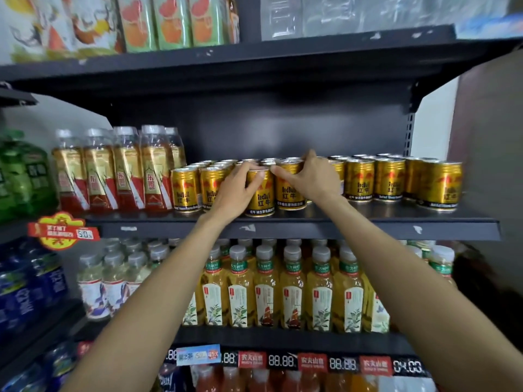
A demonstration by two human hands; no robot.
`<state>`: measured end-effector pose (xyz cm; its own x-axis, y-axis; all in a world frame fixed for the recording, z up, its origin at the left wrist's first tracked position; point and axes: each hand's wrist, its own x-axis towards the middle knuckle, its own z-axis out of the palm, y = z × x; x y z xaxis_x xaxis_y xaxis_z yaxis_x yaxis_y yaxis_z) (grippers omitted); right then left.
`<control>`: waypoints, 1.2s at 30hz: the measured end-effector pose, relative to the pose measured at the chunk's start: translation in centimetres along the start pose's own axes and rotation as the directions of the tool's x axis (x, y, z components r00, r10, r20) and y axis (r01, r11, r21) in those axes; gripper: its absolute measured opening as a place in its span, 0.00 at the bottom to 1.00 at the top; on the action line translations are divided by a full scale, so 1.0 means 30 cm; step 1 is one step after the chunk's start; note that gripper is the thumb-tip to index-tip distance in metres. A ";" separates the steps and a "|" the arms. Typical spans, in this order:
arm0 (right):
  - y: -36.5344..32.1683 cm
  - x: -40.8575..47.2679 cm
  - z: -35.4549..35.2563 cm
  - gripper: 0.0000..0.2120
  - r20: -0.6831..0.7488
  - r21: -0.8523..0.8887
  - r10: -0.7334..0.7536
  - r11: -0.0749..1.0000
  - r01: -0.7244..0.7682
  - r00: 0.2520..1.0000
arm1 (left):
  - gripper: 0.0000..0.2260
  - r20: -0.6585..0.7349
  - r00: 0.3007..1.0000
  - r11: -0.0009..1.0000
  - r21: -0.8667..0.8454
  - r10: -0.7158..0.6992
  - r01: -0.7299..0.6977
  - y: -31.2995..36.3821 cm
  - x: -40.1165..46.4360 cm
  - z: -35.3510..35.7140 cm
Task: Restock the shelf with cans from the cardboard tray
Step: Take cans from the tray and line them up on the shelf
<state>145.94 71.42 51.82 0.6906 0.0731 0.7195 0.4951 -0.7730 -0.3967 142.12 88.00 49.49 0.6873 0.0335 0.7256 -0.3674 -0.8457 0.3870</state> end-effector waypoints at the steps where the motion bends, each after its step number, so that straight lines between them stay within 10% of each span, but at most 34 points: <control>1: 0.005 0.000 0.009 0.40 0.019 -0.012 0.018 1.000 -0.018 1.000 | 0.13 0.028 1.000 1.000 0.015 -0.003 0.002 0.000 0.006 0.002; 10: 0.083 -0.077 0.041 0.41 0.215 0.225 -0.018 0.974 -0.032 0.977 | 0.35 -0.023 0.954 0.832 0.497 0.298 -0.248 -0.047 -0.057 -0.046; 26: -0.031 -0.111 0.148 0.35 -0.005 0.062 -0.047 0.997 0.047 0.999 | 0.35 0.034 0.979 0.844 0.501 0.201 -0.191 -0.184 -0.010 -0.092; 36: -0.022 -0.086 0.137 0.36 0.094 0.091 -0.052 0.995 0.044 0.994 | 0.35 0.021 0.978 0.852 0.488 0.208 -0.192 -0.162 -0.035 -0.088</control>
<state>146.00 74.34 47.87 0.7101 0.1721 0.6828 0.5708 -0.7084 -0.4151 141.52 93.49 48.35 0.6092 -0.1544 0.7778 -0.1388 -0.9865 -0.0871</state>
